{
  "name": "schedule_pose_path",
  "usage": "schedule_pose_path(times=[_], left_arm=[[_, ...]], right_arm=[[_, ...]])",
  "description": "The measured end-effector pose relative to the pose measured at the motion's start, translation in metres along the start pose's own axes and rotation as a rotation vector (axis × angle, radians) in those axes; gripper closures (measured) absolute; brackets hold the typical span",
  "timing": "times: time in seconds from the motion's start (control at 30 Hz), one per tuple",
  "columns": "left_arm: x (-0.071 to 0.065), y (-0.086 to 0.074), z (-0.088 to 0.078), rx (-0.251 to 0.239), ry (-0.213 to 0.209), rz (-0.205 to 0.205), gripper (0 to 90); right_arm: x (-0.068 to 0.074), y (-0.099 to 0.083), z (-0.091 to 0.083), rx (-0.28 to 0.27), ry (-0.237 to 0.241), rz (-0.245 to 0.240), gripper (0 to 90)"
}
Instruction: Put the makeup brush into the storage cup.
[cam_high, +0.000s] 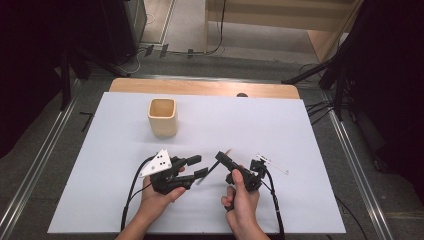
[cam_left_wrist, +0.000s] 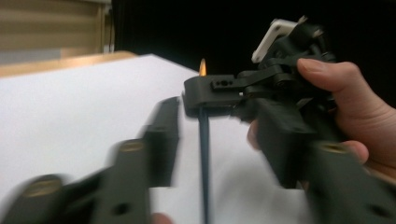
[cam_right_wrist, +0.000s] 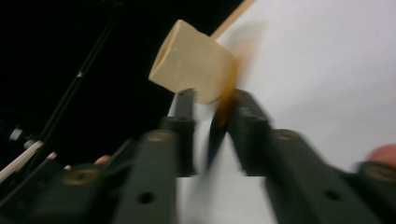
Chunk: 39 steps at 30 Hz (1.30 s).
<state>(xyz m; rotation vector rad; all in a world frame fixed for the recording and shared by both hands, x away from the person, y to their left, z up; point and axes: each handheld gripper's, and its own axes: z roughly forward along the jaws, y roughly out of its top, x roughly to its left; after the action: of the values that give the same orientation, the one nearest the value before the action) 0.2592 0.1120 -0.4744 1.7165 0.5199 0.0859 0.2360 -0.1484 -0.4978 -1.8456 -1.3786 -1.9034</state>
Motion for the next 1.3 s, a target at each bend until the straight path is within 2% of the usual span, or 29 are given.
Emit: schedule_pose_path(times=[0.03, 0.07, 0.1, 0.2, 0.27, 0.33, 0.37, 0.4, 0.43, 0.47, 0.57, 0.6, 0.63, 0.73, 0.77, 0.83, 0.87, 0.9, 1.0, 1.13, 1.17, 1.3], left_arm=[[0.0, 0.0, 0.001, 0.011, 0.004, -0.008, 42.2], [0.001, 0.0, 0.002, 0.02, 0.009, -0.011, 37.2], [0.001, 0.0, 0.002, 0.027, 0.009, -0.013, 37.2], [0.001, -0.001, 0.003, 0.043, 0.011, -0.017, 37.1], [0.001, -0.001, 0.004, 0.051, 0.01, -0.022, 37.1], [0.001, -0.001, 0.005, 0.065, 0.008, -0.019, 37.7], [0.0, -0.001, 0.006, 0.068, 0.007, -0.021, 37.7], [0.0, -0.001, 0.007, 0.076, 0.008, -0.02, 38.4], [0.0, -0.001, 0.007, 0.08, 0.006, -0.018, 38.4], [-0.001, -0.001, 0.008, 0.086, 0.007, -0.015, 38.6], [-0.002, -0.001, 0.009, 0.097, 0.002, -0.016, 40.6], [-0.002, -0.001, 0.009, 0.101, 0.004, -0.013, 40.6], [-0.003, -0.001, 0.01, 0.104, 0.003, -0.015, 41.0], [-0.003, -0.001, 0.011, 0.114, 0.001, -0.016, 43.0], [-0.003, -0.001, 0.011, 0.116, 0.001, -0.016, 43.0], [-0.004, -0.001, 0.012, 0.12, 0.001, -0.017, 44.0], [-0.004, -0.001, 0.012, 0.126, 0.001, -0.017, 45.8], [-0.004, -0.001, 0.012, 0.126, 0.001, -0.017, 46.4], [-0.006, -0.001, 0.013, 0.134, 0.009, -0.008, 47.7], [-0.007, -0.001, 0.013, 0.137, 0.002, -0.005, 51.2], [-0.008, -0.001, 0.013, 0.139, 0.002, 0.0, 54.9], [-0.014, 0.001, 0.015, 0.154, 0.005, 0.035, 61.0]], right_arm=[[-0.001, 0.001, -0.001, 0.001, 0.009, -0.027, 84.3], [-0.001, 0.001, -0.001, -0.001, 0.016, -0.098, 84.6], [-0.001, 0.001, -0.001, -0.001, 0.016, -0.098, 84.6], [0.001, 0.002, -0.002, -0.002, 0.02, -0.168, 84.7], [0.002, 0.003, -0.002, 0.001, 0.017, -0.174, 84.7], [0.006, 0.003, -0.002, 0.001, 0.012, -0.234, 84.7], [0.006, 0.003, -0.002, 0.001, 0.012, -0.234, 84.7], [0.012, 0.004, -0.003, 0.002, 0.01, -0.278, 84.7], [0.012, 0.004, -0.003, 0.002, 0.01, -0.278, 84.7], [0.014, 0.004, -0.003, 0.002, 0.005, -0.301, 84.7], [0.026, 0.003, -0.004, -0.003, -0.01, -0.411, 84.8], [0.026, 0.003, -0.004, -0.003, -0.01, -0.411, 84.8], [0.029, 0.003, -0.005, -0.005, -0.014, -0.434, 84.7], [0.039, 0.002, -0.006, -0.006, -0.022, -0.524, 84.8], [0.039, 0.002, -0.006, -0.006, -0.022, -0.524, 84.8], [0.043, 0.001, -0.006, -0.001, -0.025, -0.556, 84.8], [0.046, -0.001, -0.006, 0.003, -0.028, -0.591, 84.8], [0.046, -0.001, -0.006, 0.003, -0.028, -0.591, 84.8], [0.052, -0.004, -0.005, 0.011, -0.031, -0.648, 84.7], [0.056, -0.006, -0.005, 0.016, -0.035, -0.68, 84.8], [0.058, -0.007, -0.004, 0.021, -0.038, -0.702, 84.8], [0.061, -0.01, -0.003, 0.027, -0.04, -0.736, 84.8]])
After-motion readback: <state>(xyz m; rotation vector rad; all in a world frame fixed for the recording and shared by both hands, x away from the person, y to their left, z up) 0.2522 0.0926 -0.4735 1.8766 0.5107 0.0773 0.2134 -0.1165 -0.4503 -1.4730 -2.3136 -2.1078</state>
